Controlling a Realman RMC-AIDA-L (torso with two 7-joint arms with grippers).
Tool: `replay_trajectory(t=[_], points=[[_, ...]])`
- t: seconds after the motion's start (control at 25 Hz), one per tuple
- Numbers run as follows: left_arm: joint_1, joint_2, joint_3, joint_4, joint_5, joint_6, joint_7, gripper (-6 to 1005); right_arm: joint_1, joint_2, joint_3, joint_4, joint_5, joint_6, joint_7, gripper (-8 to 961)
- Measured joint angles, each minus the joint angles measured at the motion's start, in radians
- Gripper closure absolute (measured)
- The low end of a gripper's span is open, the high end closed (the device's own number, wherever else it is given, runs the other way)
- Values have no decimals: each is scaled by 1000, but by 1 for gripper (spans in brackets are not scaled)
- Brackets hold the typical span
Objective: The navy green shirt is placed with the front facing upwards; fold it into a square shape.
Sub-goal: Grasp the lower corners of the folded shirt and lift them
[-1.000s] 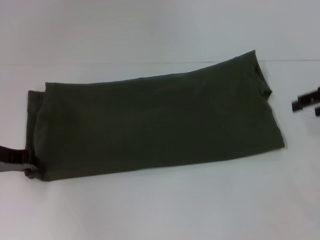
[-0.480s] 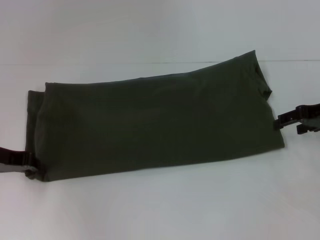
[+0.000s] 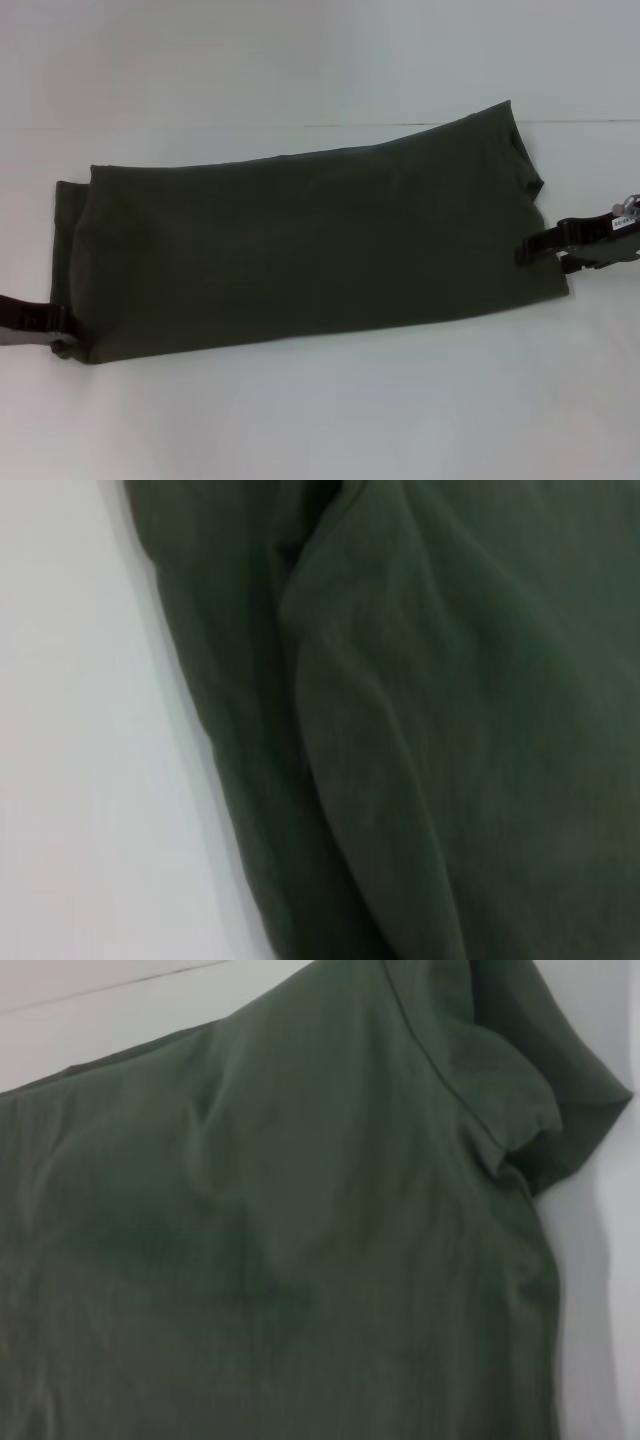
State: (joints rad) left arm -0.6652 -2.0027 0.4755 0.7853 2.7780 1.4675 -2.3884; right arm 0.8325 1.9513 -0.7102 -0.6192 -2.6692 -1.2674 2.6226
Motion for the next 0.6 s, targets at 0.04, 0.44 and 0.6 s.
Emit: replay_trajectory(t=[0.04, 0.44, 0.6], points=[[1, 0, -1, 0, 0, 0, 1, 976, 0, 2, 0, 1, -1, 4, 0, 154], [5, -1, -2, -1, 0, -1, 5, 975, -9, -1, -3, 10, -7, 14, -1, 155], [5, -1, -2, -2, -1, -1, 6, 975, -10, 1, -5, 10, -7, 15, -4, 155]])
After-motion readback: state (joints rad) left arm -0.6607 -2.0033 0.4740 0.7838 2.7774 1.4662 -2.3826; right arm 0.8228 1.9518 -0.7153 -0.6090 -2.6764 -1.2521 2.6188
